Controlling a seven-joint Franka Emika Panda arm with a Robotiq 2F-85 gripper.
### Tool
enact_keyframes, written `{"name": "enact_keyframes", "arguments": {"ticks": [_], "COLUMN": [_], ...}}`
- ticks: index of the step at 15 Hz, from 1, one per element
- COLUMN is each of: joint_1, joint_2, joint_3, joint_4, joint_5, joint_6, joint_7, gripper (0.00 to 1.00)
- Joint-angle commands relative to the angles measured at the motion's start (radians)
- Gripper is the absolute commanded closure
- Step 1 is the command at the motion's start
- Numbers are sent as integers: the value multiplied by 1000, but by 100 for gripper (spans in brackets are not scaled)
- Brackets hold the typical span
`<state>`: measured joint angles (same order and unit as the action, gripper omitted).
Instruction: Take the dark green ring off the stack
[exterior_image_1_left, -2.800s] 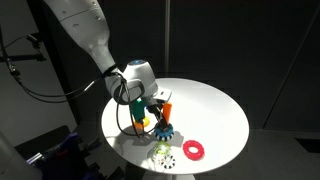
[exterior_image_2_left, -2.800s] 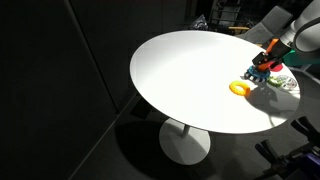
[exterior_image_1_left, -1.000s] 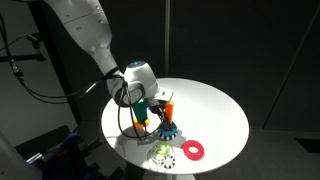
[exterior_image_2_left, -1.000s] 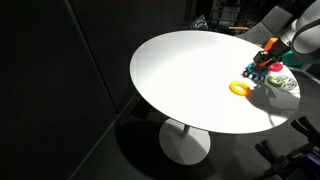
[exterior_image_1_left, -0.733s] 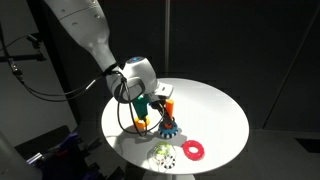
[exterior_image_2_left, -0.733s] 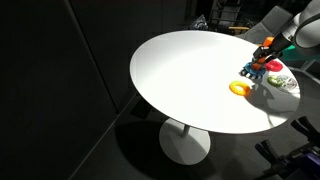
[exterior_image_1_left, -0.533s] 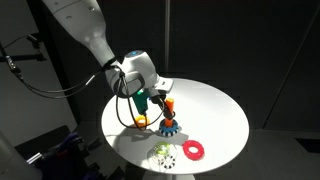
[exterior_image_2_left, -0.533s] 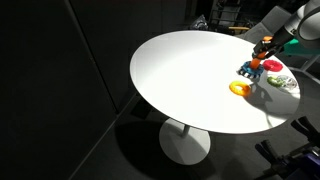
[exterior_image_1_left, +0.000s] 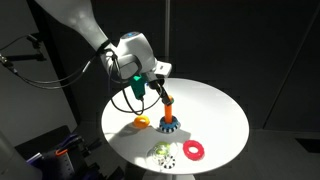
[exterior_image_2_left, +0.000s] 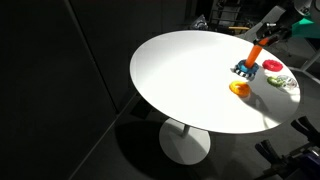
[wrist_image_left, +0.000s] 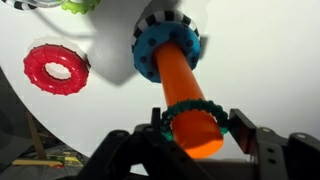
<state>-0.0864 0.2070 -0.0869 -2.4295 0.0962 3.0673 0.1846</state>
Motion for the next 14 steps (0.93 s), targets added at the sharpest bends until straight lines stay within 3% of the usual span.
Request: {"name": "enact_keyframes", "arguments": {"ticks": [1,8,14], "joint_1": [-44,-60,-28], "joint_2": [-88,-177,-221], "joint_3": [55,97,55], "joint_4": [-30,-33,-30], "joint_5": [53,172,170], "joint_6": [-52,-153,-354], "joint_7": [-42,-127,-192], "gripper": [56,56,56]}}
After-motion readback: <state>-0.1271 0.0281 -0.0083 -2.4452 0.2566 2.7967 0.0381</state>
